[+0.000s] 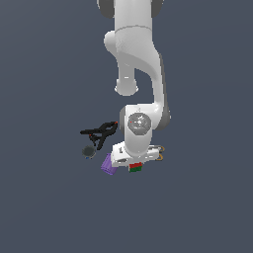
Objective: Pick up a designated object from a clutter of objects.
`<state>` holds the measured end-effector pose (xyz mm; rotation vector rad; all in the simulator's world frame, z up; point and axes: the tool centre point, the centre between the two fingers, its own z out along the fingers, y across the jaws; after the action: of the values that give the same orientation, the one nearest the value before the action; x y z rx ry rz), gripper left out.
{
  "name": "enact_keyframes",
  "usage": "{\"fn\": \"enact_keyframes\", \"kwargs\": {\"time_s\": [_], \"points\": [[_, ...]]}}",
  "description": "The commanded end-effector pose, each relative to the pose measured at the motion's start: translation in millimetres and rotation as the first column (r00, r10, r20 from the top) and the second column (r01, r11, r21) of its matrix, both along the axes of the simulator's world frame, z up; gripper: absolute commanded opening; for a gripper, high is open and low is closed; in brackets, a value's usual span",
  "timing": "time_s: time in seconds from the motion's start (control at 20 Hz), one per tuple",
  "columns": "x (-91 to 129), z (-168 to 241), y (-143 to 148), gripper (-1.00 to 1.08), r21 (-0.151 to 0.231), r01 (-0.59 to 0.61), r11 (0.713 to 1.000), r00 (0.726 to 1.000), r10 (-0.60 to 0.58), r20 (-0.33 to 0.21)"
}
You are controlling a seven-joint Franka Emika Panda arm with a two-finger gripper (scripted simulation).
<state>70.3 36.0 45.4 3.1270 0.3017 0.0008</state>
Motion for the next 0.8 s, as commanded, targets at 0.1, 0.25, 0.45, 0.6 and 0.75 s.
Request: {"fn": "enact_keyframes", "kwargs": {"time_s": [0.1,0.25,0.45,0.6,0.75], "points": [[2.4,23.5,5.4,-1.0,0.0,0.0,1.0,1.0,0.0,0.003],[3.8,46.2,10.6,-1.0,0.0,0.0,1.0,1.0,0.0,0.003],[6.2,84.1,19.3,-1.0,0.0,0.0,1.0,1.0,0.0,0.002],[8.5,117.4,27.0,-1.0,0.0,0.0,1.0,1.0,0.0,0.002],[11.2,152.4,35.0,-1.0,0.0,0.0,1.0,1.0,0.0,0.002]]}}
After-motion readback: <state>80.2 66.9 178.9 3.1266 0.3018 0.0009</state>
